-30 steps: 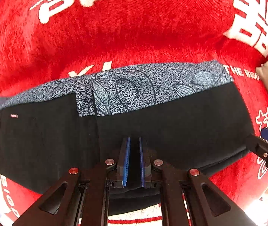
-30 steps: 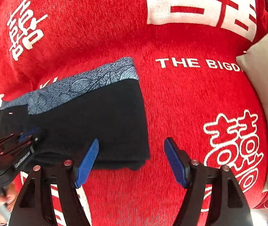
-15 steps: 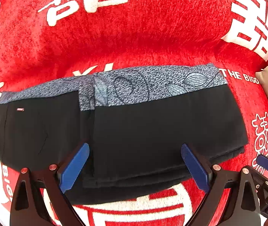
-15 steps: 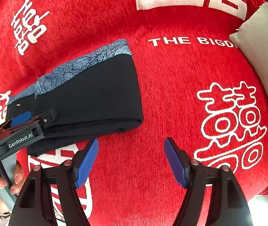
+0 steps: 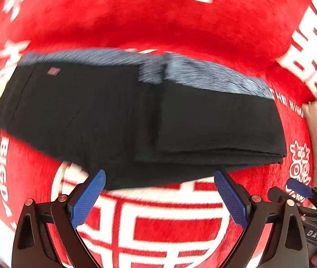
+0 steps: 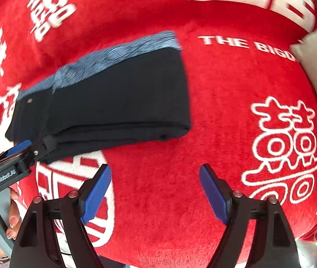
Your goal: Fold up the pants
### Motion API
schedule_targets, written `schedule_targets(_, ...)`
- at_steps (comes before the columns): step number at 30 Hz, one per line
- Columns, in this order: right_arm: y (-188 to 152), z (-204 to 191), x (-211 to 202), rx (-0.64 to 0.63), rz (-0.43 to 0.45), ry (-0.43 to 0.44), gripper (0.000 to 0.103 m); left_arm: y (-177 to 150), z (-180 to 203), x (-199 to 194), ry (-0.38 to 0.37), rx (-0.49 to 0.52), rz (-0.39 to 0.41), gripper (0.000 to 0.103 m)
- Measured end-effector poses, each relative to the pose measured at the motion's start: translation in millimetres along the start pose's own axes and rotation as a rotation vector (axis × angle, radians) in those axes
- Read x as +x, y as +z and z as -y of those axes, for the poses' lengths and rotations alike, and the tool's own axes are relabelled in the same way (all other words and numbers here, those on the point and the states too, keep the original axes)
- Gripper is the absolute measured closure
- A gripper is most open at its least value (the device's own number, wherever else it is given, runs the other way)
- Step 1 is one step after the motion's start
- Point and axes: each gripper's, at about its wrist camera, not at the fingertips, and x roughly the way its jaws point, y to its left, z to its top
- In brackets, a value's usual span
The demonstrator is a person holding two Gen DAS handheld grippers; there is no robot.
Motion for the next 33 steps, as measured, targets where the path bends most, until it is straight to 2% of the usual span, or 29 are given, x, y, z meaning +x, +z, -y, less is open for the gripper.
schedule_targets(3, -1.9, -24.7, -0.2, -0.103, -0.014, -0.018, 0.019, -9.8, -35.9, -8.2, 0.001, -0.089, 0.021, 0.005)
schedule_targets(7, -2.6, -64.5, 2.3, -0.213, -0.001, -0.057, 0.019, -16.2, -82.5, -10.7, 0.031, -0.150, 0.035, 0.005)
schedule_targets(12, 13.3, -110.8, 17.9, -0.243, 0.013, -0.092, 0.019, -10.0, -146.2, -23.5, 0.012, -0.246, 0.079, 0.005)
schedule_targets(16, 32.2, -138.7, 29.1, -0.260, 0.093, -0.115, 0.019, 4.2, -205.4, -28.6, -0.054, -0.365, 0.152, 0.005)
schedule_targets(18, 40.9, -146.0, 42.9, -0.248, 0.089, -0.109, 0.019, 10.8, -230.6, -21.7, -0.084, -0.434, 0.176, 0.005)
schedule_targets(21, 46.8, -152.1, 61.6, -0.224, 0.069, -0.082, 0.019, 13.5, -267.4, -10.3, -0.194, -0.547, 0.211, 0.005)
schedule_targets(27, 45.0, -158.4, 75.6, -0.228, 0.068, -0.079, 0.017, 10.5, -295.2, 9.3, -0.373, -0.623, 0.231, 0.005)
schedule_targets(33, 43.5, -163.7, 79.7, -0.251, 0.062, -0.118, 0.014, 14.6, -300.3, 19.1, -0.473, -0.656, 0.261, 0.005)
